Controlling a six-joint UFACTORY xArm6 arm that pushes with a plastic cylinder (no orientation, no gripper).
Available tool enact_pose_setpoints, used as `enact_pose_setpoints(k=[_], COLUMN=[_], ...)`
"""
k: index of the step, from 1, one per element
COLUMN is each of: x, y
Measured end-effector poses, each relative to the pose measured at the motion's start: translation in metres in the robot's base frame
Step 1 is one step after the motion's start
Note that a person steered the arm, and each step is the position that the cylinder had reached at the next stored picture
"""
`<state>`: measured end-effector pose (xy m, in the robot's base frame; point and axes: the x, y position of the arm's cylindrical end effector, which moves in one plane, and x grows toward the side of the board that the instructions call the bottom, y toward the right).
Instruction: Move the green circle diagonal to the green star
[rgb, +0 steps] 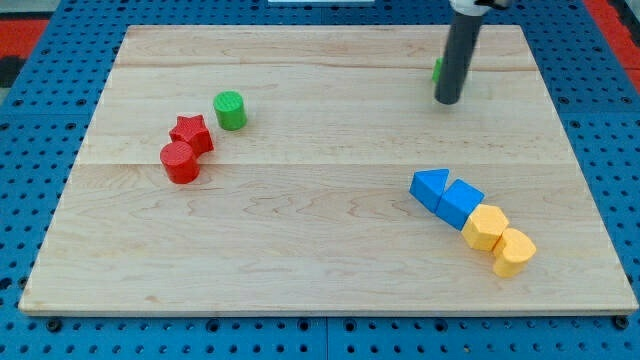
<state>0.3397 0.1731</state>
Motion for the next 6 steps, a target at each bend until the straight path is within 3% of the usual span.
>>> enact_pose_setpoints(k=[2,3,5,6], x=[-0.061,-0.043,0.042,0.055], y=[-0.014,-0.009,-0.134,-0.214])
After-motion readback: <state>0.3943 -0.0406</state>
